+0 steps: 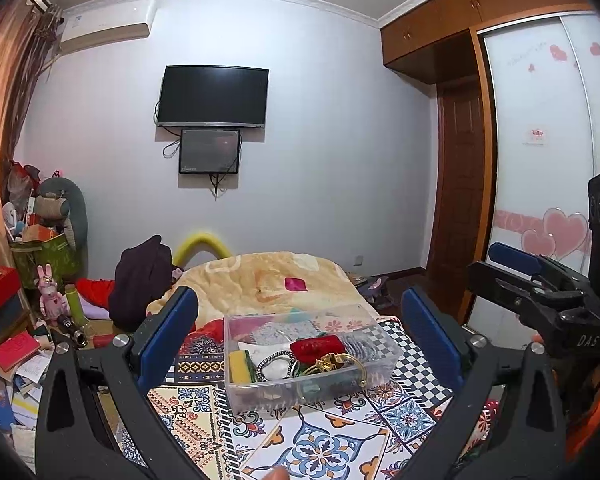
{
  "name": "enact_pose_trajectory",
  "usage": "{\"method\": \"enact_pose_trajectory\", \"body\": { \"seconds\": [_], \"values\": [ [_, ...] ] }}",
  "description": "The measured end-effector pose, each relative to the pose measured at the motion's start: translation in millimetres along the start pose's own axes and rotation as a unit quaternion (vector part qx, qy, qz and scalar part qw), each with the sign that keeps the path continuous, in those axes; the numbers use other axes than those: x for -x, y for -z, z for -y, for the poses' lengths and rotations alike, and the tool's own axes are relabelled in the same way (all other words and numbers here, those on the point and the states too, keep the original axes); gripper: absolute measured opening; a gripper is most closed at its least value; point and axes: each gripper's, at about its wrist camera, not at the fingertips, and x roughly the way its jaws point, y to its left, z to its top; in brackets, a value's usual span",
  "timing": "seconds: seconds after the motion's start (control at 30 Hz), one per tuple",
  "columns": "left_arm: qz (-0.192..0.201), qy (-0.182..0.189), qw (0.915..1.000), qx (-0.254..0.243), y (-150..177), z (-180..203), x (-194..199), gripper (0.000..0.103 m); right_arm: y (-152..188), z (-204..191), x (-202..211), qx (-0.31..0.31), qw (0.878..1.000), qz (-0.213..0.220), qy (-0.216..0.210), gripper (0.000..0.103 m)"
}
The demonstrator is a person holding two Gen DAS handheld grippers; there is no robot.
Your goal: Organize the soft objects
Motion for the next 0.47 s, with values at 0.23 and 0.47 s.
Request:
{"method": "enact_pose_trajectory", "body": {
  "seconds": [0.23,0.47],
  "values": [
    [-0.002,-0.003,1.0,-0.006,0.3,3.7,1.2,0.103,1.6,-1.5,-2.8,-0.001,1.0,-0.006,0.001,0.103],
    [-0.006,0.001,1.0,-0.005,-0.1,4.2,0.0,0.103,4.2,1.0,-5.4,-0.003,1.0,-0.012,-0.001,0.103]
  ]
}}
